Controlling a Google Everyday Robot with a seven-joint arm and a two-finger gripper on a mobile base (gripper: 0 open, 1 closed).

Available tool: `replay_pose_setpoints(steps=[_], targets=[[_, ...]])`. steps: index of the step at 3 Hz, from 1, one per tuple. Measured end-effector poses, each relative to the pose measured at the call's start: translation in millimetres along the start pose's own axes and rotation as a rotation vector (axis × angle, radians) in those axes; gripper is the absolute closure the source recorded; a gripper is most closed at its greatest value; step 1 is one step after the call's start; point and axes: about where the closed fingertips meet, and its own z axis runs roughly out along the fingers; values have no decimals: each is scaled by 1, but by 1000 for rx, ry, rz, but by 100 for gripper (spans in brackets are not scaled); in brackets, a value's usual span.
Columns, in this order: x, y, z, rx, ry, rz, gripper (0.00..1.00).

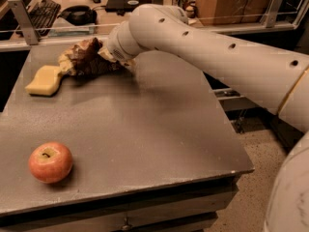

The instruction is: Move brown chip bag near sponge

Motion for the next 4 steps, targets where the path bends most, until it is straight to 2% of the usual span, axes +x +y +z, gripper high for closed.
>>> replay_pose_setpoints(steps=[1,2,3,4], targets=[[-2,3,-1,-18,-10,9,20],[-4,3,-6,-29,-19,11,0],[-10,-4,-32,-36,-79,31,0],[15,-10,-75,-57,-141,80,0]])
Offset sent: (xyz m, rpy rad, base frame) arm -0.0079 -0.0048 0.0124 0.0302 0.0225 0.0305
